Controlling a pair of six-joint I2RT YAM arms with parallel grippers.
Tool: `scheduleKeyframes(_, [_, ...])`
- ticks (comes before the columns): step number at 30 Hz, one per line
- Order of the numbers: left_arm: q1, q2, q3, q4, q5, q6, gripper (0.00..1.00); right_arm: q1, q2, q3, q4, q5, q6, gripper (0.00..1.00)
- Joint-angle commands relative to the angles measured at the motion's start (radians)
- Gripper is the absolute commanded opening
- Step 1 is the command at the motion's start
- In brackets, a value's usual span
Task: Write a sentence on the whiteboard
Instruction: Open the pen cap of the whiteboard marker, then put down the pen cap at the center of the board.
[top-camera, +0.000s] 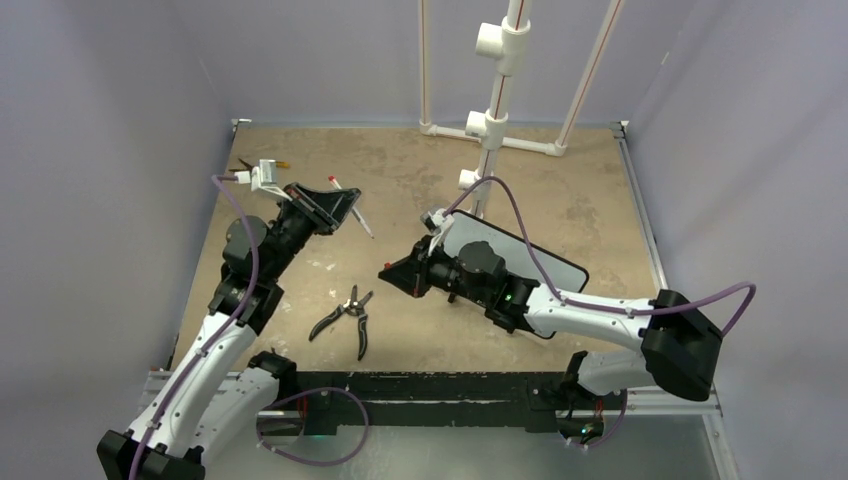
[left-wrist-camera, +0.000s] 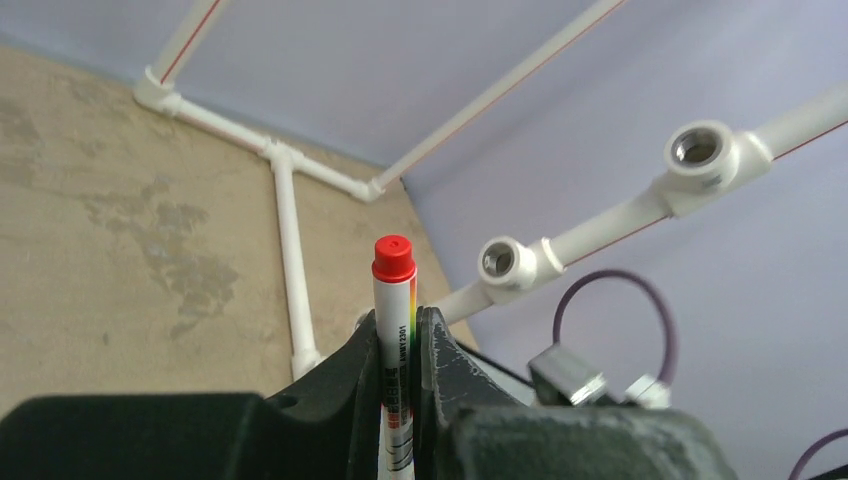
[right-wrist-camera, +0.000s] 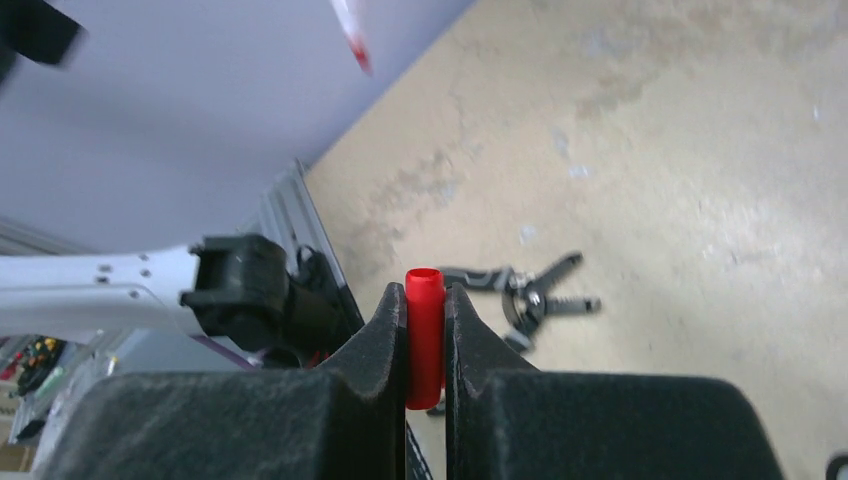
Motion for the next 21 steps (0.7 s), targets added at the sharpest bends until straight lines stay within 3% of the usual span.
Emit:
scheduleKeyframes(1, [0.012,-0.014,0.003,0.143,-0.100,0.011,0.00,0.009,-0.040,-0.045,-0.035,0.004,0.004,0.00])
scheduleKeyframes(9, [0.018,0.003,0.003,0.131,-0.100,0.043,0.00,0.014,-0.065,-0.065,-0.089,0.065,-0.004,0.00])
scheduleKeyframes(16, [0.018,0.019,0.069,-0.107,-0.167,0.342,0.00,0.083,0.008,-0.021,-0.284,0.216,-0.023,0.00])
scheduleKeyframes(21, [0.020,0.022,0.085,-0.198,-0.249,0.513,0.00,0.110,0.062,-0.043,-0.323,0.229,0.008,0.00])
